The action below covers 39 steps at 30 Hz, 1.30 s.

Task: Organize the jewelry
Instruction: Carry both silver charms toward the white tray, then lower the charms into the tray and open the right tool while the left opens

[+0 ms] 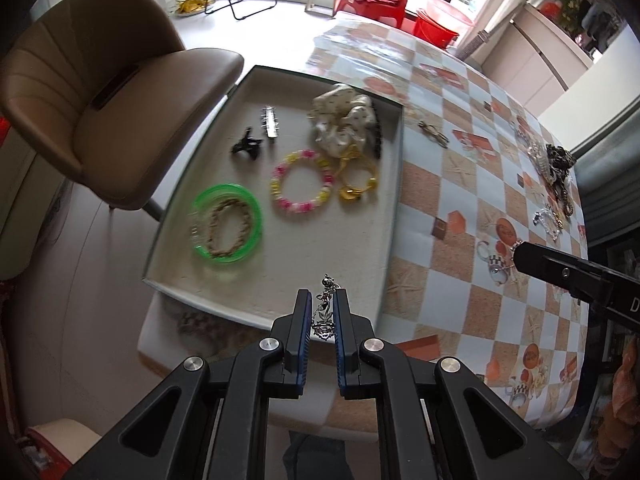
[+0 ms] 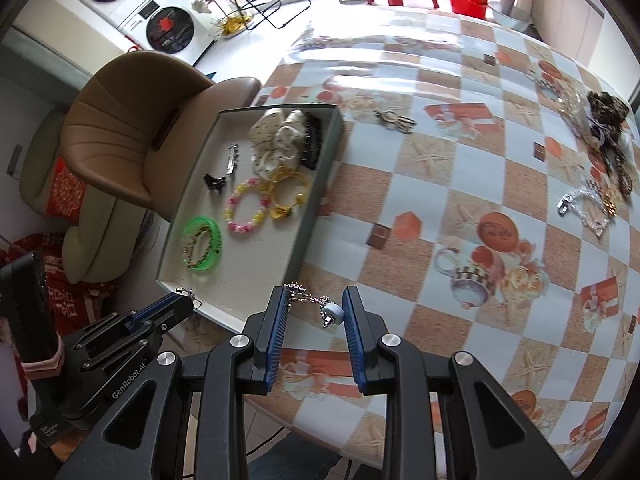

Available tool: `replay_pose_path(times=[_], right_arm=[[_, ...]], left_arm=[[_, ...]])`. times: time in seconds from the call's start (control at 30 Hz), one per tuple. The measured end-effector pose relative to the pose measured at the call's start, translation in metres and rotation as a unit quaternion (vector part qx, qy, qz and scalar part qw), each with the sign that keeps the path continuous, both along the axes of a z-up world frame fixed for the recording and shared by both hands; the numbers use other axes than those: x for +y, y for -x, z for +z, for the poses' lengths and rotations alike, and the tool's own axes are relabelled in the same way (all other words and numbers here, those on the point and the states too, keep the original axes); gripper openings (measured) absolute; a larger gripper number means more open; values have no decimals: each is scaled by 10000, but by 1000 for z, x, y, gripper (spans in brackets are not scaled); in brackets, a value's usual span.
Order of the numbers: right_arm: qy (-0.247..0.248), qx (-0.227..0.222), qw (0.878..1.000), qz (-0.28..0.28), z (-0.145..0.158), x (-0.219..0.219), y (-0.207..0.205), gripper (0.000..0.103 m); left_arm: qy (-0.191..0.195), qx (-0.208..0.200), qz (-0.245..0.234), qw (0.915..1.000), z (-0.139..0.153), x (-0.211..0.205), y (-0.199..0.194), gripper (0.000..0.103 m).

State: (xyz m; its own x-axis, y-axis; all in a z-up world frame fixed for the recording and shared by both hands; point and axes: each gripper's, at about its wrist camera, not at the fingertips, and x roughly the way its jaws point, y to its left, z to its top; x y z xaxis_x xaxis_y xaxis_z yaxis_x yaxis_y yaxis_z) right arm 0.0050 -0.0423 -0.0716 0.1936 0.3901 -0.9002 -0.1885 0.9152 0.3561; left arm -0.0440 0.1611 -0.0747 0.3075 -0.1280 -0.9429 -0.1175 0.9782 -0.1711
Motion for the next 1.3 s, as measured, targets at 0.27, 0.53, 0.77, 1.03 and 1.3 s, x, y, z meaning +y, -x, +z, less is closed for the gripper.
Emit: replay_pose_path(times=[0.27,0.53,0.77,1.03,1.3], right_arm=[[10,-48,9999,163,4,32,4,31],[-83,-19,9993,361,3,52,-2,31],[-147,124,9979,624,-6,49,-16,31],[-62,190,9960,872,-3,30,-42,31],[-116,256,9947,991,-4,23,-55,31]], left_arm=[[-9,-23,109,9999,0,28,9,14],[-81,76,240,9996,-5,35,11,14],[-168,211,504,9984,-8,28,3,14],[-185,331,819,9959,-7,14,-7,14],[-219,392,911,9948,-9,3,-15,14]])
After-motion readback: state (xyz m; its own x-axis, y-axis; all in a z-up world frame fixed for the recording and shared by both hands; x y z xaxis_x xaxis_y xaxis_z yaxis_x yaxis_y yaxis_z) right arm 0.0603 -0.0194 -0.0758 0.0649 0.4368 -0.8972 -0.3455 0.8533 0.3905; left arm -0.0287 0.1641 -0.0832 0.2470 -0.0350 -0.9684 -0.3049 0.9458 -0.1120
